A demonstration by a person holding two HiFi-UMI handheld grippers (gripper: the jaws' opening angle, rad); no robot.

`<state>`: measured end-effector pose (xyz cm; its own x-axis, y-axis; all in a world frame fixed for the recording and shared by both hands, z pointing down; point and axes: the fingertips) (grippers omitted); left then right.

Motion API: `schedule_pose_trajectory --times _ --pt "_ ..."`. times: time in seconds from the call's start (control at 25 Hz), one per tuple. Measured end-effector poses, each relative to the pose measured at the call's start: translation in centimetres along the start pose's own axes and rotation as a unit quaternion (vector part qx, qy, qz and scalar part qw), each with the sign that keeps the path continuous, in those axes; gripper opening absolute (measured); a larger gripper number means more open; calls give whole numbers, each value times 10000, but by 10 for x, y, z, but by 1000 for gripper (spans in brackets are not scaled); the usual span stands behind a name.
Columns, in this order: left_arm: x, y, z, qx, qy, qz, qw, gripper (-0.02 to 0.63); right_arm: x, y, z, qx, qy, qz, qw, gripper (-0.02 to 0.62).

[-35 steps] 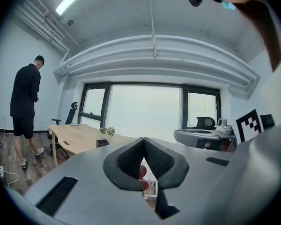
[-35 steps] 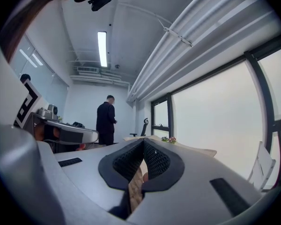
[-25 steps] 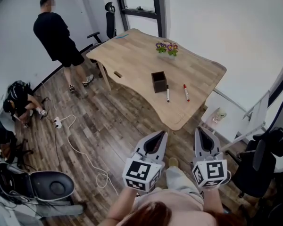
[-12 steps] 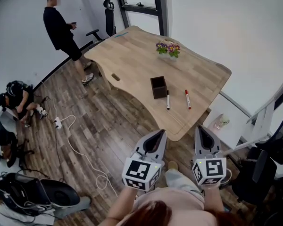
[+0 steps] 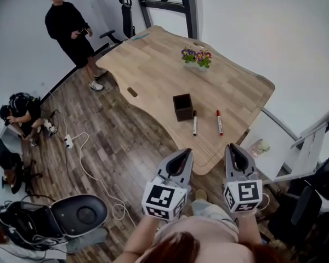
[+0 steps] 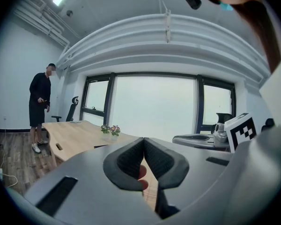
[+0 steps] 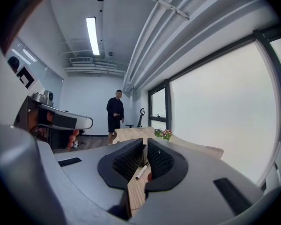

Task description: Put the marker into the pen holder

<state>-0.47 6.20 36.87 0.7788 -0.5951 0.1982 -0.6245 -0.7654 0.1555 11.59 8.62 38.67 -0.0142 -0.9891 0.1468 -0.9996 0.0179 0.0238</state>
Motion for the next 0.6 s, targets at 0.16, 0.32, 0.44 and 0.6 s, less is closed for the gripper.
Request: schedule_pose_trajectory --times 0.16,0.32,0.44,0.6 --pt "22 10 -1 -45 0 110 9999 2 22 -13 -8 -31 124 99 9999 3" --pt "42 19 -3 -52 -58 254 9996 2 44 -24 -15 -97 229 244 9994 5" --pt "53 26 -3 -105 -124 365 9992 2 59 -31 -22 -153 343 359 9987 10" --pt "62 36 -10 -134 -92 500 9986 2 78 -38 -37 -224 519 473 9973 25"
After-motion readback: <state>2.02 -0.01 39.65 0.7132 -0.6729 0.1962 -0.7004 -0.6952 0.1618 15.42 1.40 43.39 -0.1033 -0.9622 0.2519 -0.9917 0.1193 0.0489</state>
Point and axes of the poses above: the fingertips, and each gripper's own axes: x forward along the fingers, y to its left, z out of its top, and after that the axes turned 1 degree about -x, right-handed
